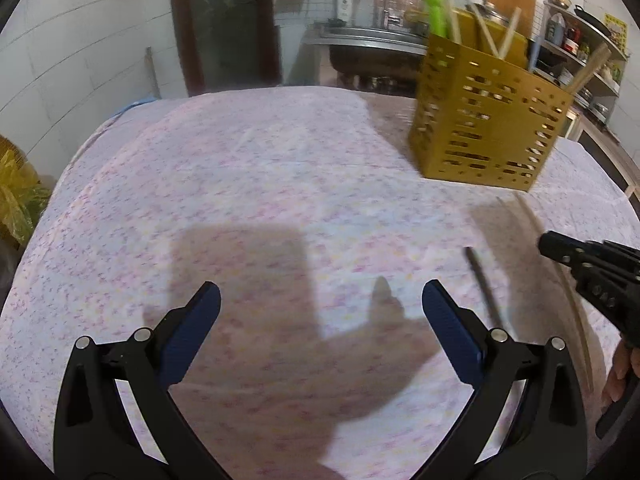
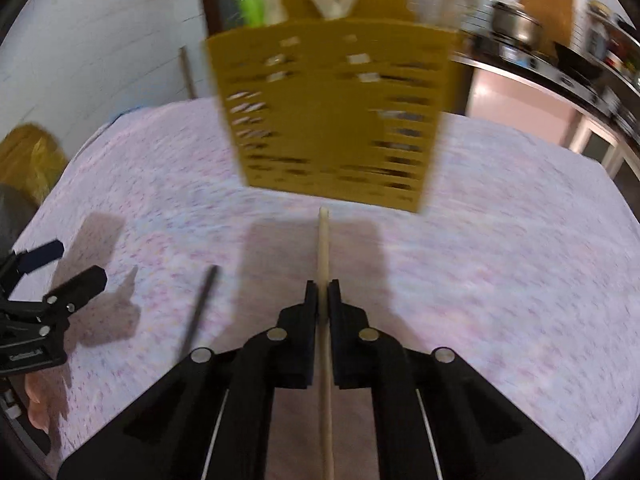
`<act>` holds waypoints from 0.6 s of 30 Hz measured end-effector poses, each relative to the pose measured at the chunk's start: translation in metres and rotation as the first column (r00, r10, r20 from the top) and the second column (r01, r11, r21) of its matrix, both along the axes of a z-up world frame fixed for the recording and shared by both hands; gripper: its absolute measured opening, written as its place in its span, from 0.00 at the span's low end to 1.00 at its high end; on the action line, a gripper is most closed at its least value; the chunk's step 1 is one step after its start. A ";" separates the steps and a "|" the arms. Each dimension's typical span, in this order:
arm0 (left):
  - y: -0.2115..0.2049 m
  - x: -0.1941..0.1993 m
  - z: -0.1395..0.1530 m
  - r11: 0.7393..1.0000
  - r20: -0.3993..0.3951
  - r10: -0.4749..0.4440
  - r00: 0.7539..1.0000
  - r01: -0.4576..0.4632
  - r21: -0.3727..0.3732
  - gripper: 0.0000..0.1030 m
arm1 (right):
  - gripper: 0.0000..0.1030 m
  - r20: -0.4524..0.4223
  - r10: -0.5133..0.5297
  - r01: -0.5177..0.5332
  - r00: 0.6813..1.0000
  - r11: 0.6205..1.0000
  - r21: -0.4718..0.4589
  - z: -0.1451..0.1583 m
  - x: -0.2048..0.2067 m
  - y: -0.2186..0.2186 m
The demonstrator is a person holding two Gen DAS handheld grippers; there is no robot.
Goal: Organize utensils
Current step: 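Close the right tool on a wooden chopstick while the left tool grasps the metal spoon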
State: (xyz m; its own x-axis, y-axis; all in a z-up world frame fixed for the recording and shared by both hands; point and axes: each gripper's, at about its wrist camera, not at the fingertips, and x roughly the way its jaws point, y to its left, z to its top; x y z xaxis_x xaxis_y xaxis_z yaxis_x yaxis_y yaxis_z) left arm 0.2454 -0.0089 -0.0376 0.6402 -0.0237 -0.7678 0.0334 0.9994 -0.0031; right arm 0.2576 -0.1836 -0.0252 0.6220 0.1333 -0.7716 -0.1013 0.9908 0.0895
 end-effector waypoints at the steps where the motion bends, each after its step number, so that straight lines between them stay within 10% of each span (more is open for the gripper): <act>1: -0.006 0.002 0.000 1.000 -0.007 -0.008 1.000 0.008 -0.008 0.95 | 0.06 0.000 -0.024 0.024 1.000 1.000 -0.003 0.001 -0.004 -0.009; 15: -0.094 0.024 -0.024 0.997 -0.117 -0.076 0.990 0.078 0.009 0.65 | 0.09 0.021 -0.190 0.191 0.982 0.980 -0.047 -0.005 -0.026 -0.077; 18: -0.095 0.023 -0.023 0.997 -0.123 -0.081 0.989 0.083 0.007 0.55 | 0.46 0.015 -0.196 0.197 0.980 0.980 -0.041 -0.008 -0.022 -0.082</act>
State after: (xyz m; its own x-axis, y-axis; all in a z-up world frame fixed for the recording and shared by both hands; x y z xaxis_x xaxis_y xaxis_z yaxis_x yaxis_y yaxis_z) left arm 0.2688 -0.1040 -0.0603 0.5378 -0.0629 -0.8407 0.1152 0.9933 -0.0006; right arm 0.2354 -0.2657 -0.0331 0.6412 -0.0252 -0.7669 0.0952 0.9944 0.0469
